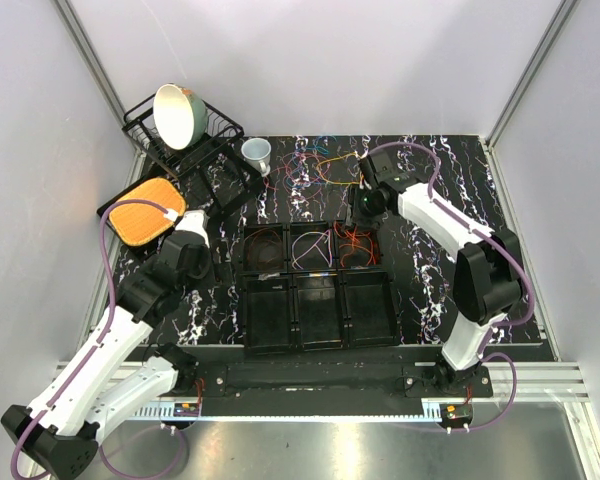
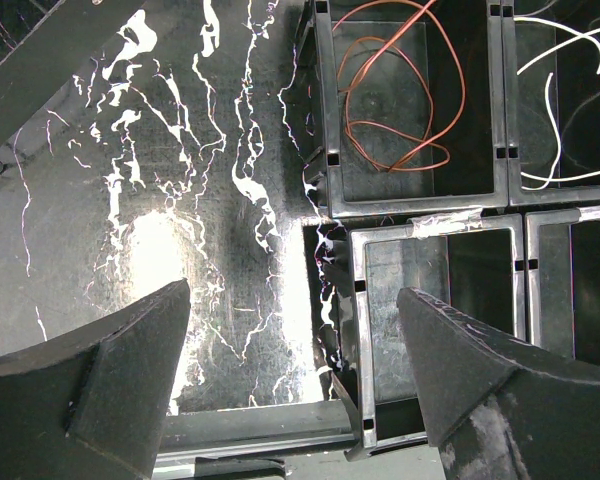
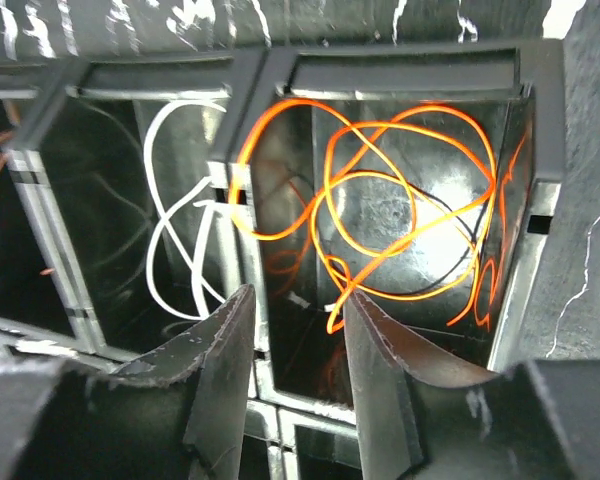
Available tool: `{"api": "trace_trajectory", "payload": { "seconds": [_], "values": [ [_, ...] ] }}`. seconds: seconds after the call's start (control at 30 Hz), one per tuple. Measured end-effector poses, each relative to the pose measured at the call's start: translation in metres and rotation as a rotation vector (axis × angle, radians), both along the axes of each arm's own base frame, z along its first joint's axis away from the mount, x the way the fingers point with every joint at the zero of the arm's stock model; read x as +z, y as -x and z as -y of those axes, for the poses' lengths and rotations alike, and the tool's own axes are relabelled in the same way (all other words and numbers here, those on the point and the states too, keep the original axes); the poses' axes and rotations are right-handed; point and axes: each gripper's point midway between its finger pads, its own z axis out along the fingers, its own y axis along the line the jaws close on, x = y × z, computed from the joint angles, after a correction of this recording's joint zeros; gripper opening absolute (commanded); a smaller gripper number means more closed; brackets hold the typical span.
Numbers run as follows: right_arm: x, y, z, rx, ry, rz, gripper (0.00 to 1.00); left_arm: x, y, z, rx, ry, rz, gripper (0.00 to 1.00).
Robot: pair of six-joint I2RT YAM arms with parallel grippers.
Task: Untangle the cables
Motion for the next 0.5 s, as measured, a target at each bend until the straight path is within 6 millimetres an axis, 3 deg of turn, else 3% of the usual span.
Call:
{"api": "trace_trajectory", "payload": {
  "seconds": [0.3,0.5],
  "values": [
    [0.031,-0.006,0.007,0.001,0.037,0.044,0.53,0.001,0.0,0.0,0.001,0.001,0.003,0.88],
    [0.059,-0.023,0.015,-0.024,0.085,0.124,0.56,0.001,0.0,0.0,0.001,0.001,0.003,0.88]
  ]
}}
